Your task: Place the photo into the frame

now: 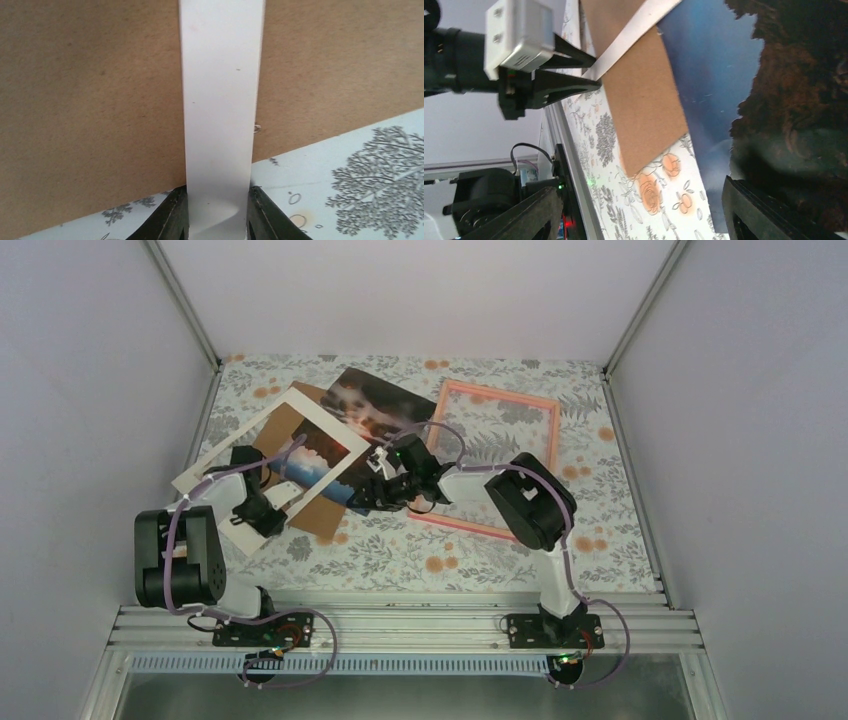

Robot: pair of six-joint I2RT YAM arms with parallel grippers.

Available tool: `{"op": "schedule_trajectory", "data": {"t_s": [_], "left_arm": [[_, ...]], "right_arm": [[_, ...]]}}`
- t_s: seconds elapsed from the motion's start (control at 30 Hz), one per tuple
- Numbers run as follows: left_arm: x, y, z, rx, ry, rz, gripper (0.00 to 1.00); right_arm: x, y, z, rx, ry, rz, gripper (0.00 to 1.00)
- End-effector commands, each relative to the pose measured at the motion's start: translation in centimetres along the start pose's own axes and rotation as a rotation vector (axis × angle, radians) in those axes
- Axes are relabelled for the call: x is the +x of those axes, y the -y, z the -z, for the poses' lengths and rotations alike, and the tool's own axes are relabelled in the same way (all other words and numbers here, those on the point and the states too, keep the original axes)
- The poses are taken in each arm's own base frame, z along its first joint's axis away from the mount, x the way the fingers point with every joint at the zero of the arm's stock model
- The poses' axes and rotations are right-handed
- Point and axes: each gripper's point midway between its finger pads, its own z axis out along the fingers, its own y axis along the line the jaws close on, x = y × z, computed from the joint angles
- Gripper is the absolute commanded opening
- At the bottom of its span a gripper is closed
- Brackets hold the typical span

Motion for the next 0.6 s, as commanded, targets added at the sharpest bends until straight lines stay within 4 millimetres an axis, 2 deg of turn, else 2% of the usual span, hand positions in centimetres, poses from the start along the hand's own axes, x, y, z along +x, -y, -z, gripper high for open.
{"op": "schedule_trajectory", "data": {"t_s": [0.0, 0.33, 0.57], "left_arm": [[0.0, 2.4, 0.2, 0.115, 0.003, 0.028, 0.26], [-1.7, 3.4, 2.3, 0.188, 0.071, 0.061, 0.21], [-3.3, 3.9, 4.3, 0.229, 0.131, 0.085, 0.21]], "right_arm": [[-1.0, -0.4, -1.0, -0.037, 0.004, -0.044, 0.79], [-2.3, 0.5, -2.4, -0.041, 0.004, -0.125, 0.79], [-1.8, 2.0, -3.1, -0.014, -0.009, -0.253, 0.81]]}}
